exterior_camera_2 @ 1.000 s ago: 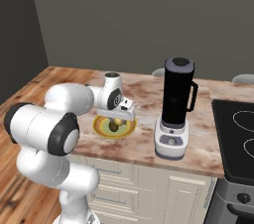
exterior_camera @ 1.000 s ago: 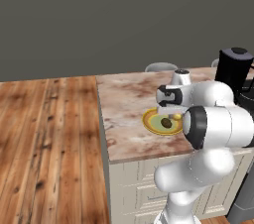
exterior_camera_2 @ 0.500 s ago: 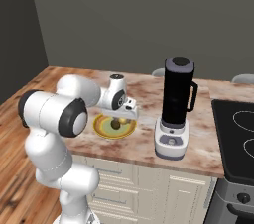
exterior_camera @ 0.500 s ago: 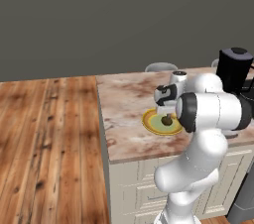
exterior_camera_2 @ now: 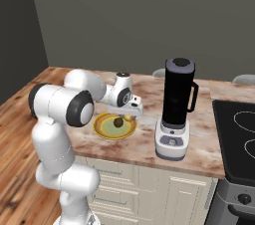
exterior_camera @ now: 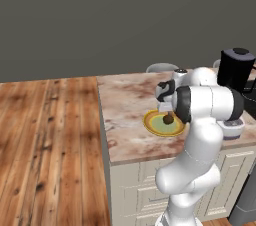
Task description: Pick the kiwi and mango from the fridge and place them on the plate next to the blender to make a fruit smoothie.
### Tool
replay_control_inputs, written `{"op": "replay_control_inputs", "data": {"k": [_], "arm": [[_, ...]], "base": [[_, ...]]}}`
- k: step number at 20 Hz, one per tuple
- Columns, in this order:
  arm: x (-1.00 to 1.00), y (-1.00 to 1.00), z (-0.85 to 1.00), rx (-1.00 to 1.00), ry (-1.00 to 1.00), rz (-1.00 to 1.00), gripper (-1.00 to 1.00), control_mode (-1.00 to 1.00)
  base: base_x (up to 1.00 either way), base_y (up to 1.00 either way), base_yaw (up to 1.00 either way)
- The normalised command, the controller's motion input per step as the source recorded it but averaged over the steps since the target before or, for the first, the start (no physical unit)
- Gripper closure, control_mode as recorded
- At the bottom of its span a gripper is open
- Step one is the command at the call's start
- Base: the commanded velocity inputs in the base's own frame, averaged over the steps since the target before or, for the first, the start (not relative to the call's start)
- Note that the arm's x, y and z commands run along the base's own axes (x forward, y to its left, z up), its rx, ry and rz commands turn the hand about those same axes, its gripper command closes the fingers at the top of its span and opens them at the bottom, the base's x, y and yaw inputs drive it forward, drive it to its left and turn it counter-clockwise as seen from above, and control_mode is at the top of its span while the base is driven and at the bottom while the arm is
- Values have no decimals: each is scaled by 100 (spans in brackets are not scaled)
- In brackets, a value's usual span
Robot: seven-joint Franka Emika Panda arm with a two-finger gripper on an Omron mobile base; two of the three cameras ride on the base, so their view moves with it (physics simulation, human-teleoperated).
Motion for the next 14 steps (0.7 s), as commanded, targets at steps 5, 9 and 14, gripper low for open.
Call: {"op": "replay_control_inputs", "data": {"k": [5, 9, 14], "arm": [[-24, 0, -45, 0, -3, 3, -100, -100], [-55, 10, -18, 0, -10, 1, -100, -100], [-33, 28, -7, 0, -5, 0, -100, -100]], "base": [[0, 0, 0], [0, 0, 0], [0, 0, 0]]}}
